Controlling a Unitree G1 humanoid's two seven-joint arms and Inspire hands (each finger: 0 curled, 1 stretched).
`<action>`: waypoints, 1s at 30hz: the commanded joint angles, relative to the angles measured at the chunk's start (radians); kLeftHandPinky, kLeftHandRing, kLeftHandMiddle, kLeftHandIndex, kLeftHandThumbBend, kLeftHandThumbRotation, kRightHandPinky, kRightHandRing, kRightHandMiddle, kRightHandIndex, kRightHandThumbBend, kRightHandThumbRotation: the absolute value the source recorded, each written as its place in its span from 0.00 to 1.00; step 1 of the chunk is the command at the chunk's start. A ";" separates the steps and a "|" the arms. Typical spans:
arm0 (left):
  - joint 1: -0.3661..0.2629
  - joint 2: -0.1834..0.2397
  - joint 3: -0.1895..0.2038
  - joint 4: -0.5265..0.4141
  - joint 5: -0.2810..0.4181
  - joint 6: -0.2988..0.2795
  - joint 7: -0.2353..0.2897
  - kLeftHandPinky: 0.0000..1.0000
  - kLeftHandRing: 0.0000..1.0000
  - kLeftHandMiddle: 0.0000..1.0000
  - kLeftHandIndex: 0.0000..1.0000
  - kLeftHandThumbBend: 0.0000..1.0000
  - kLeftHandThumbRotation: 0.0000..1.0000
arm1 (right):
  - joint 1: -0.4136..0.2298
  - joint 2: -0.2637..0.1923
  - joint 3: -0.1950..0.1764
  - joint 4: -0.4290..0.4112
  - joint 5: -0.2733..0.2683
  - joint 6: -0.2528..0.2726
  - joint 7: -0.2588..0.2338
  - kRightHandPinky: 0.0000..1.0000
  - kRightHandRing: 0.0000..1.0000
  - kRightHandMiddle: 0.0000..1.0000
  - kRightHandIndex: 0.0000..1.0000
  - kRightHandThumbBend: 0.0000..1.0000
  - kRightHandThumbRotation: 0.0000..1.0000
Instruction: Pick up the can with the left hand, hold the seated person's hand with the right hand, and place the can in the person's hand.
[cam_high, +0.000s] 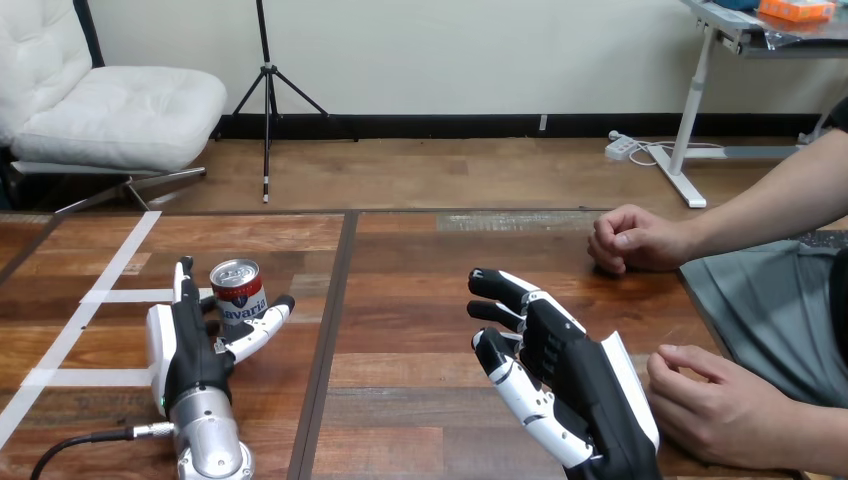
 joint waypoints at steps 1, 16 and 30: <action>-0.077 0.009 -0.015 -0.002 0.011 -0.028 0.013 0.75 0.80 0.98 0.98 0.73 0.11 | -0.027 0.019 0.003 -0.058 0.014 -0.008 -0.002 0.70 0.81 0.84 0.80 0.43 0.55; -0.087 0.010 -0.013 0.008 0.008 -0.031 0.033 0.76 0.85 0.97 0.97 0.72 0.11 | -0.025 0.013 0.006 -0.038 0.027 -0.032 0.002 0.70 0.80 0.84 0.80 0.42 0.51; -0.095 0.007 0.009 0.022 -0.033 -0.067 -0.010 0.87 0.93 0.96 0.95 0.70 0.10 | -0.023 0.014 0.006 -0.033 0.029 -0.030 0.005 0.69 0.80 0.84 0.80 0.42 0.50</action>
